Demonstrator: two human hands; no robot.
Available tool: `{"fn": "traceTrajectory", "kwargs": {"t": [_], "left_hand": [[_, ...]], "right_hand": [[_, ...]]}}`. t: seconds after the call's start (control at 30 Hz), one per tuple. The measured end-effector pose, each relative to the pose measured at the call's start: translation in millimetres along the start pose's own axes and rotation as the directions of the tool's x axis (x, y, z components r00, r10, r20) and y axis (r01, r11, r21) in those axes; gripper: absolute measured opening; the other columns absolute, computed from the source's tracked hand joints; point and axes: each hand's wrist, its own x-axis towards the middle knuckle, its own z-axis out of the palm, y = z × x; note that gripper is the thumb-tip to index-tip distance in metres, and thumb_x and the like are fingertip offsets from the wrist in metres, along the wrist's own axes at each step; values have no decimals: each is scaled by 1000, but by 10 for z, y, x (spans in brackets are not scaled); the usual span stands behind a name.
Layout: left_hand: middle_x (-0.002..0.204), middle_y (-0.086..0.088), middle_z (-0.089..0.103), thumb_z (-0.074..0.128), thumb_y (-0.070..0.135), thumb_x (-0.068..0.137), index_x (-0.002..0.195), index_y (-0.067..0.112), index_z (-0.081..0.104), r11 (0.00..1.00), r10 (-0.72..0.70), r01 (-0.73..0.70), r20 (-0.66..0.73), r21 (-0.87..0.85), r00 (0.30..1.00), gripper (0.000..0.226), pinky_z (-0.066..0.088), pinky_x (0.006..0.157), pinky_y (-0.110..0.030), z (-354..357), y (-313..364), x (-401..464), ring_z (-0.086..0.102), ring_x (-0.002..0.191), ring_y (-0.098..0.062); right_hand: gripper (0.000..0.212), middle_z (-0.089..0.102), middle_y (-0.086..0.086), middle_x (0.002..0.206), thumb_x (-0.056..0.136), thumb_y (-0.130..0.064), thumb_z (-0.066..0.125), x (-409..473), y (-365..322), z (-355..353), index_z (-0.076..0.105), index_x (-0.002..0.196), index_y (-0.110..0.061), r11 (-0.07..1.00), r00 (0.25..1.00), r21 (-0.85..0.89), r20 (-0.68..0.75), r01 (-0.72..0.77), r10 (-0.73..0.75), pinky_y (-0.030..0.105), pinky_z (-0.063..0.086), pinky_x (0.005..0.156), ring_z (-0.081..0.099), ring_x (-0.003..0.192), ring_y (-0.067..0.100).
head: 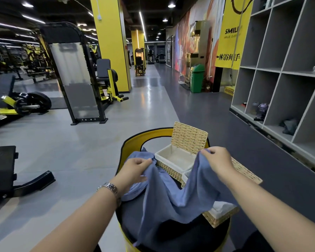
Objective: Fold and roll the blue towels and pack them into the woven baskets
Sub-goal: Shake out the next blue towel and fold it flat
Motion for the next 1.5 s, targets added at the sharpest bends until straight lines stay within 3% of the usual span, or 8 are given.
{"fn": "traceTrajectory", "kwargs": {"t": [0.13, 0.3, 0.73, 0.87, 0.97, 1.07, 1.27, 1.5], "left_hand": [[71, -10, 48, 59, 25, 93, 78, 6, 57, 982, 53, -62, -52, -178, 997, 24, 52, 61, -23, 322, 146, -28, 49, 66, -13], [64, -5, 60, 63, 20, 90, 90, -3, 64, 953, 127, -152, -110, -262, 986, 23, 59, 70, -33, 483, 233, -55, 60, 57, -7], [100, -8, 62, 34, -10, 95, 118, 9, 61, 931, 362, -364, 78, 11, 929, 40, 44, 76, -15, 417, 54, -59, 57, 89, -13], [103, -2, 60, 41, 4, 97, 110, 21, 56, 938, 335, -332, -8, 95, 942, 26, 44, 72, -12, 318, -82, -3, 54, 86, -9], [116, 11, 60, 50, 16, 96, 121, 30, 54, 893, 375, -402, 159, 203, 913, 29, 47, 90, -18, 247, -241, 72, 56, 106, -3], [104, 8, 64, 62, 31, 89, 102, 24, 64, 832, 386, -455, 257, 318, 886, 15, 48, 89, -32, 232, -360, 94, 57, 99, -5], [73, 16, 54, 63, 39, 84, 79, 24, 49, 822, 330, -446, 343, 354, 880, 21, 46, 68, -28, 231, -619, 41, 50, 69, -2], [69, 15, 52, 59, 20, 86, 121, 50, 44, 845, 197, -433, 571, 313, 797, 48, 44, 68, -21, 185, -598, -45, 49, 67, -3]], "right_hand": [[30, 47, -4, 55, 91, -17, 55, -212, -287, 294, 59, 62, -18, 998, 982, 36, 180, 51, -56, 29, 28, 54, 40, 56, 13], [4, 69, -4, 76, 84, -19, 68, -423, -519, 414, 69, 81, -17, 972, 982, 208, 122, 114, -142, 17, 45, 60, 63, 71, 4], [20, 73, -1, 91, 82, -20, 71, -425, -355, 511, 70, 100, -12, 960, 953, 247, 234, 134, -194, 28, 56, 81, 68, 87, 8], [13, 72, -2, 91, 89, -13, 62, -441, -383, 435, 71, 97, -15, 944, 931, 266, 250, 196, -264, 22, 53, 77, 66, 88, 7], [27, 71, -11, 84, 88, -5, 60, -422, -458, 344, 72, 85, -29, 913, 907, 336, 265, 232, -328, 14, 49, 72, 64, 82, -2], [27, 71, -13, 80, 88, -6, 61, -332, -508, 232, 69, 81, -30, 888, 930, 419, 212, 190, -299, 11, 48, 68, 64, 78, -2], [23, 70, -10, 80, 90, 0, 55, -172, -518, 7, 69, 88, -19, 859, 964, 490, 124, 145, -234, 9, 48, 65, 63, 69, -9], [23, 72, -8, 83, 91, -1, 55, -66, -391, -76, 70, 93, -18, 856, 976, 500, 89, 127, -197, 12, 48, 62, 65, 74, -4]]}}
